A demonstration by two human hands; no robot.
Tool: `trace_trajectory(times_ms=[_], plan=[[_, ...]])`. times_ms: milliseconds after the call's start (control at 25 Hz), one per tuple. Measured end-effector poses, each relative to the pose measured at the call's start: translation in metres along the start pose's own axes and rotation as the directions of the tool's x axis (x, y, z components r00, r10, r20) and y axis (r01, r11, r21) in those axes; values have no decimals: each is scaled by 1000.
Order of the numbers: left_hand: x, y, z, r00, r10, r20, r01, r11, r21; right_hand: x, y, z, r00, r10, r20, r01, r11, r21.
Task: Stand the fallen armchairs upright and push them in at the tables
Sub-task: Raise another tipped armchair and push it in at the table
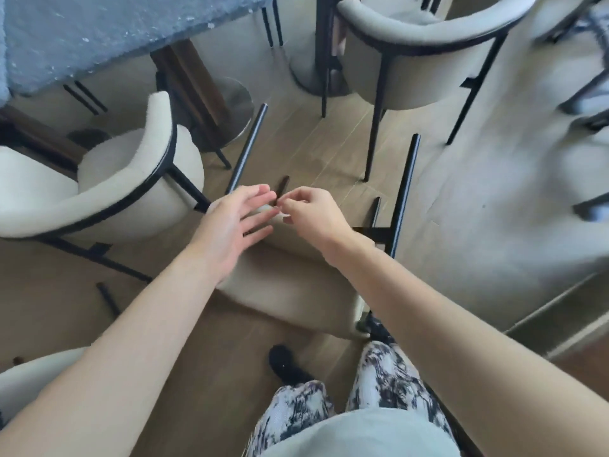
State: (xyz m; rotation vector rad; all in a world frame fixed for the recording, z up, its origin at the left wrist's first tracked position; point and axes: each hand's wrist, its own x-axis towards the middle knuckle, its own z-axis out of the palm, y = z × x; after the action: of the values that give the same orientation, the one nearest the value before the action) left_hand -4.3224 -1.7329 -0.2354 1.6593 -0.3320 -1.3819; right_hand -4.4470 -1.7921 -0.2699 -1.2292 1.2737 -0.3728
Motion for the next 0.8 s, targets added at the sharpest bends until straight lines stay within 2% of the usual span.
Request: trace_trajectory(times_ms=[80,160,360,480,680,800], plan=[[-2,-8,-1,999,-19,30,15,994,106,-18,13,8,998,10,-60,-9,1000,17],[-6,-13,6,995,15,99,-36,977,211,-33,19,7,994,4,-108,-2,1000,18],[-41,-35,27,970,9,245,-97,932,349,-85,37,-16,966,36,-255,-15,996,83],[-59,-45,23,950,1,312,-150,878,455,-105,49,-16,958,70,-277,-37,992,121],[-85,-76,0,962,39,270,-154,895,418,-132,74,6,976,70,-207,-39,988,150],[-93,-100,-13,983,-13,180,-46,948,316,-149,94,22,977,118,-178,-86,980,179]])
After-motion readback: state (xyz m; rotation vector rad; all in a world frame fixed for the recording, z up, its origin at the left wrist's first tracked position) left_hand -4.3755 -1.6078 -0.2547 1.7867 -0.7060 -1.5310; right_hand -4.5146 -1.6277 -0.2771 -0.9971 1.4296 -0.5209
